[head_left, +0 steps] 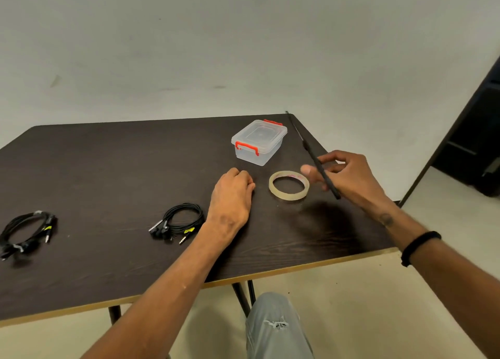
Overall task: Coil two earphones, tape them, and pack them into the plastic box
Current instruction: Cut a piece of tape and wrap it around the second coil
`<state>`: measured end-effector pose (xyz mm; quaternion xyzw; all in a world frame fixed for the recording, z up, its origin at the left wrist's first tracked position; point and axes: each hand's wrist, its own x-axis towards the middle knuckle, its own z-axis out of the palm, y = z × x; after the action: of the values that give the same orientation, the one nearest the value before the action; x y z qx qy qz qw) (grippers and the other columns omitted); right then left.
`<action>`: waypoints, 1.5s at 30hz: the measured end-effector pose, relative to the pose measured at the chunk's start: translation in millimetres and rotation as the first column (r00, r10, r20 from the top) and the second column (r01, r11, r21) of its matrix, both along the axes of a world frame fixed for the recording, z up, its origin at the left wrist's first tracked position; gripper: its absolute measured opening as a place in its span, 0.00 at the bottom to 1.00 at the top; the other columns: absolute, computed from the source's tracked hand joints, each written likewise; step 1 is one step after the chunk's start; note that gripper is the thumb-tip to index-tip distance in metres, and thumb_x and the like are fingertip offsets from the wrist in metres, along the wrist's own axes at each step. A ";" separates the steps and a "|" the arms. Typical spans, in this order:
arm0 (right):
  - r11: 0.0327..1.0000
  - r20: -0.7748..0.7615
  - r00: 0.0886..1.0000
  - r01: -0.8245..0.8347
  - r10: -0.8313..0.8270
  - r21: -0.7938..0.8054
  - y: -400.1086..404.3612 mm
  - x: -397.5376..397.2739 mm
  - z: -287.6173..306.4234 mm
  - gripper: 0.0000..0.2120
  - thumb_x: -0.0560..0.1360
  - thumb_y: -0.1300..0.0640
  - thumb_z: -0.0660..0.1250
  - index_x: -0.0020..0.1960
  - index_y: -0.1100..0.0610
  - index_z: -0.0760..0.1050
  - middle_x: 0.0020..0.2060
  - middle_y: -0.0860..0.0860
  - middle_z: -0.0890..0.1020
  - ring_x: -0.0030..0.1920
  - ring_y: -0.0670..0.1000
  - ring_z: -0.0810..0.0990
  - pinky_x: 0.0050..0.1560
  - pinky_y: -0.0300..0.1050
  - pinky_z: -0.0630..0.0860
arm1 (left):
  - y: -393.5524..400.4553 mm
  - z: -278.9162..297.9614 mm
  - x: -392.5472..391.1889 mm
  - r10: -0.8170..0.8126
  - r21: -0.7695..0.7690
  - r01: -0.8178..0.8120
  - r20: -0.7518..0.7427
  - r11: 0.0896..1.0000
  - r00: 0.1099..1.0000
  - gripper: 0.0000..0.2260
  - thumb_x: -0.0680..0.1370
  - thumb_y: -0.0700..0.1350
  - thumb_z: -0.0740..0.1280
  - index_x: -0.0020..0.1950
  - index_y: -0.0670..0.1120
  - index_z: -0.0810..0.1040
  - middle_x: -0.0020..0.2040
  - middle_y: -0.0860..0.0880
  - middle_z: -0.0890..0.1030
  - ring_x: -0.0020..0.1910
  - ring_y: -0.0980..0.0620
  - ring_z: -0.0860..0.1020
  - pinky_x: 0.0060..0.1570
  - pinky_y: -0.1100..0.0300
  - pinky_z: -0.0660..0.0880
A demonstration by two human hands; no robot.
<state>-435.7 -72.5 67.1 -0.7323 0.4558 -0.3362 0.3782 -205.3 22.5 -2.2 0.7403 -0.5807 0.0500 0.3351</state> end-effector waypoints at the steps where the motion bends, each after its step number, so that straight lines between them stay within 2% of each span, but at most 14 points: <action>1: 0.997 0.027 0.999 -0.021 0.020 0.072 9.0 -3.1 8.7 0.29 0.67 0.36 0.80 0.52 0.59 0.83 0.39 0.55 0.88 0.34 0.54 0.84 0.37 0.46 0.79 | 0.2 0.3 0.2 0.000 0.004 0.000 -0.001 1.000 1.000 0.08 0.84 0.46 0.65 0.55 0.44 0.81 0.53 0.46 0.79 0.51 0.46 0.78 0.50 0.53 0.74; 2: 0.984 0.044 0.997 -0.065 0.059 0.167 17.1 -7.3 15.5 0.31 0.69 0.36 0.78 0.51 0.65 0.81 0.36 0.58 0.86 0.30 0.55 0.81 0.32 0.45 0.74 | 0.4 1.2 0.4 -0.005 0.007 0.005 -0.001 1.000 1.000 0.08 0.84 0.46 0.65 0.55 0.44 0.81 0.53 0.46 0.78 0.51 0.45 0.78 0.49 0.53 0.73; 4: 0.911 0.053 0.988 -0.153 0.144 0.384 33.1 -14.3 26.4 0.30 0.71 0.36 0.75 0.48 0.66 0.82 0.31 0.58 0.81 0.25 0.53 0.76 0.24 0.39 0.67 | 0.1 4.6 2.8 -0.022 0.025 0.022 0.008 0.999 1.000 0.07 0.84 0.46 0.65 0.55 0.44 0.80 0.53 0.45 0.79 0.51 0.44 0.78 0.49 0.51 0.75; 6: 0.759 0.107 0.978 -0.206 0.179 0.618 44.8 -17.1 32.1 0.28 0.70 0.36 0.74 0.43 0.65 0.82 0.28 0.56 0.78 0.21 0.50 0.74 0.18 0.35 0.65 | -0.6 9.4 6.8 -0.043 0.051 0.041 0.024 0.998 0.999 0.07 0.84 0.46 0.65 0.55 0.44 0.80 0.53 0.45 0.79 0.51 0.44 0.78 0.50 0.49 0.76; 8: 0.593 0.164 0.975 -0.223 0.152 0.774 52.2 -14.7 36.6 0.29 0.72 0.37 0.74 0.42 0.66 0.81 0.26 0.54 0.78 0.19 0.48 0.74 0.15 0.34 0.66 | -0.6 14.2 10.5 -0.059 0.071 0.056 0.039 0.996 0.998 0.07 0.84 0.46 0.65 0.55 0.44 0.80 0.53 0.46 0.79 0.51 0.44 0.78 0.49 0.50 0.75; 11: 0.478 0.189 0.966 -0.252 0.178 0.842 58.3 -8.2 35.3 0.30 0.72 0.37 0.73 0.43 0.68 0.81 0.25 0.54 0.78 0.19 0.47 0.75 0.14 0.34 0.67 | 1.0 15.9 10.5 -0.061 0.075 0.057 0.054 0.996 0.997 0.06 0.84 0.45 0.64 0.54 0.44 0.79 0.52 0.46 0.79 0.50 0.44 0.78 0.48 0.51 0.74; 15: 0.416 0.197 0.962 -0.260 0.188 0.871 67.1 3.5 27.8 0.31 0.72 0.35 0.71 0.42 0.67 0.81 0.27 0.54 0.78 0.20 0.47 0.75 0.15 0.34 0.68 | 3.0 14.4 10.3 -0.052 0.063 0.049 0.056 0.997 0.997 0.06 0.84 0.45 0.63 0.54 0.44 0.78 0.51 0.46 0.80 0.49 0.44 0.79 0.49 0.50 0.76; 27: 0.437 0.216 0.969 -0.247 0.121 0.865 63.0 30.8 15.4 0.28 0.69 0.37 0.76 0.43 0.65 0.80 0.28 0.53 0.78 0.21 0.46 0.76 0.17 0.33 0.70 | 9.8 4.5 9.1 -0.067 -0.015 0.068 0.053 0.998 0.996 0.07 0.84 0.45 0.63 0.54 0.43 0.78 0.50 0.44 0.80 0.47 0.43 0.78 0.47 0.47 0.76; 31: 0.480 0.212 0.972 -0.235 0.101 0.845 63.6 29.6 10.2 0.25 0.68 0.40 0.78 0.43 0.64 0.81 0.29 0.53 0.79 0.21 0.45 0.76 0.17 0.32 0.69 | 10.0 3.4 8.8 -0.065 -0.018 0.066 0.059 0.998 0.996 0.08 0.84 0.46 0.63 0.53 0.43 0.78 0.49 0.44 0.80 0.46 0.42 0.78 0.47 0.45 0.77; 35: 0.556 0.196 0.974 -0.224 0.110 0.800 65.2 26.5 6.6 0.18 0.69 0.45 0.80 0.42 0.59 0.80 0.32 0.54 0.80 0.22 0.45 0.76 0.18 0.32 0.68 | 9.8 4.6 7.5 -0.050 0.000 0.050 0.052 0.999 0.997 0.08 0.85 0.46 0.62 0.54 0.42 0.78 0.50 0.44 0.80 0.47 0.42 0.78 0.48 0.45 0.77; 38: 0.603 0.122 0.982 -0.186 0.146 0.776 65.7 23.7 11.7 0.20 0.70 0.46 0.80 0.45 0.62 0.81 0.31 0.54 0.80 0.23 0.46 0.76 0.18 0.33 0.68 | 9.5 6.0 7.7 0.001 0.025 -0.002 0.022 1.000 1.000 0.08 0.85 0.45 0.62 0.55 0.42 0.77 0.51 0.43 0.80 0.49 0.41 0.79 0.48 0.46 0.76; 40: 0.685 0.012 0.976 -0.163 0.219 0.710 67.3 22.8 16.7 0.22 0.70 0.44 0.79 0.47 0.63 0.81 0.31 0.55 0.81 0.24 0.47 0.76 0.20 0.34 0.69 | 10.4 9.9 9.3 0.046 0.015 -0.046 -0.026 0.999 0.999 0.08 0.84 0.45 0.63 0.54 0.42 0.78 0.51 0.43 0.81 0.48 0.39 0.79 0.48 0.46 0.76; 42: 0.779 -0.166 0.933 -0.158 0.319 0.607 71.9 25.1 21.9 0.23 0.71 0.43 0.79 0.50 0.63 0.81 0.35 0.59 0.85 0.28 0.51 0.79 0.24 0.36 0.71 | 13.9 17.8 12.3 0.082 -0.041 -0.086 -0.099 0.995 0.992 0.06 0.83 0.44 0.65 0.52 0.43 0.79 0.48 0.45 0.83 0.46 0.41 0.81 0.48 0.46 0.77; 45: 0.819 -0.355 0.847 -0.150 0.396 0.554 79.5 34.3 27.3 0.27 0.72 0.49 0.80 0.60 0.62 0.72 0.39 0.63 0.88 0.32 0.56 0.84 0.31 0.43 0.81 | 23.2 29.2 17.0 0.106 -0.085 -0.132 -0.266 0.988 0.958 0.04 0.80 0.45 0.70 0.50 0.47 0.83 0.43 0.51 0.85 0.43 0.49 0.83 0.50 0.51 0.81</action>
<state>-401.4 7.0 94.5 -0.7236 0.4900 0.0359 0.4847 -188.3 45.8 27.0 0.7560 -0.4826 0.0017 0.4422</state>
